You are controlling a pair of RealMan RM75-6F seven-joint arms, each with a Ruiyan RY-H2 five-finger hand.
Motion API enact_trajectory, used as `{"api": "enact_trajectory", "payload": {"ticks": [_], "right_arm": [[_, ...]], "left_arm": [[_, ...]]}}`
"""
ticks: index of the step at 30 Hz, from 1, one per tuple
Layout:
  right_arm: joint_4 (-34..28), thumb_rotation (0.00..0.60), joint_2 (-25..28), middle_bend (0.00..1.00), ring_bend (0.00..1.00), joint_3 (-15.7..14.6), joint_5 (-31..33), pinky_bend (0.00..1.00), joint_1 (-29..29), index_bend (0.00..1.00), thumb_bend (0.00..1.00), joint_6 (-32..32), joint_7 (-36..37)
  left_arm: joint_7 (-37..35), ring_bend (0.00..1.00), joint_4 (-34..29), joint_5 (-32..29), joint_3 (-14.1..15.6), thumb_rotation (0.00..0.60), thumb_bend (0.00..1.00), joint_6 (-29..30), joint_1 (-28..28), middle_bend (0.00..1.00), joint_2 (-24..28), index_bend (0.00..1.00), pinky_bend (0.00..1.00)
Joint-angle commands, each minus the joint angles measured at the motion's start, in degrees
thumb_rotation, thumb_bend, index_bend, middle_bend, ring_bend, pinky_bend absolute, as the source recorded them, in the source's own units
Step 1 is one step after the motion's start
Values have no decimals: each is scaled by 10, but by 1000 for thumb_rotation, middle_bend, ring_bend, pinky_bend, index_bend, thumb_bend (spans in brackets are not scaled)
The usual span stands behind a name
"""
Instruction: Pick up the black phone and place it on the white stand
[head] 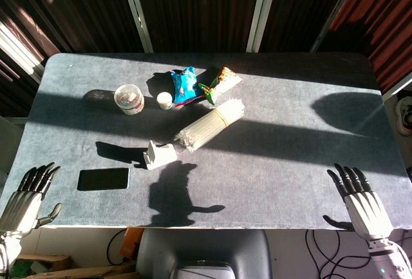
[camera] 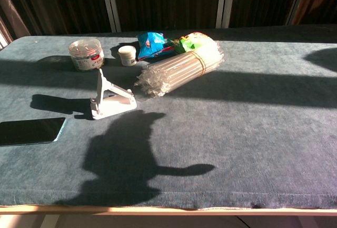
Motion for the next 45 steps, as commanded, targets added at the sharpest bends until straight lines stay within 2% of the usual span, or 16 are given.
{"api": "enact_trajectory", "payload": {"ticks": [1,3,6,11,16,22,32,38,45], "right_arm": [[-1,600,0,0,0,0,3,0,0,0,243,-2,1],[-1,600,1,0,0,0,2,0,0,0,243,-1,0],[-2,600,0,0,0,0,-1,0,1,0,244,0,0],[-3,600,0,0,0,-3,-6,0,3,0,243,-6,-1],[-4,600,-3,0,0,-4,-6,0,5,0,243,-10,-7],[-5,600,-4,0,0,-4,-7,0,8,0,243,-13,-8],[-4,600,1,0,0,-5,-9,0,9,0,243,-13,2],[-4,600,1,0,0,-6,-10,0,9,0,243,-12,3],[-4,600,2,0,0,-6,-11,0,8,0,243,-11,4]], "left_arm": [[-9,0,-2,5,4,600,354,-20,-10,0,5,0,0],[-5,0,-11,3,4,600,351,-50,-25,0,11,0,0],[37,0,-31,-11,-3,600,336,-109,-58,0,21,0,0],[197,0,-76,-117,-31,600,330,-212,-111,43,21,0,0],[361,0,-97,-246,-52,600,323,-242,-149,41,-18,0,0],[487,0,-112,-372,-59,600,303,-241,-193,70,-67,0,0],[561,0,-118,-467,-50,600,298,-236,-250,100,-115,0,0],[565,0,-118,-494,-49,600,298,-231,-272,113,-128,0,0],[562,0,-108,-531,-45,600,296,-233,-296,180,-140,31,0]]}}
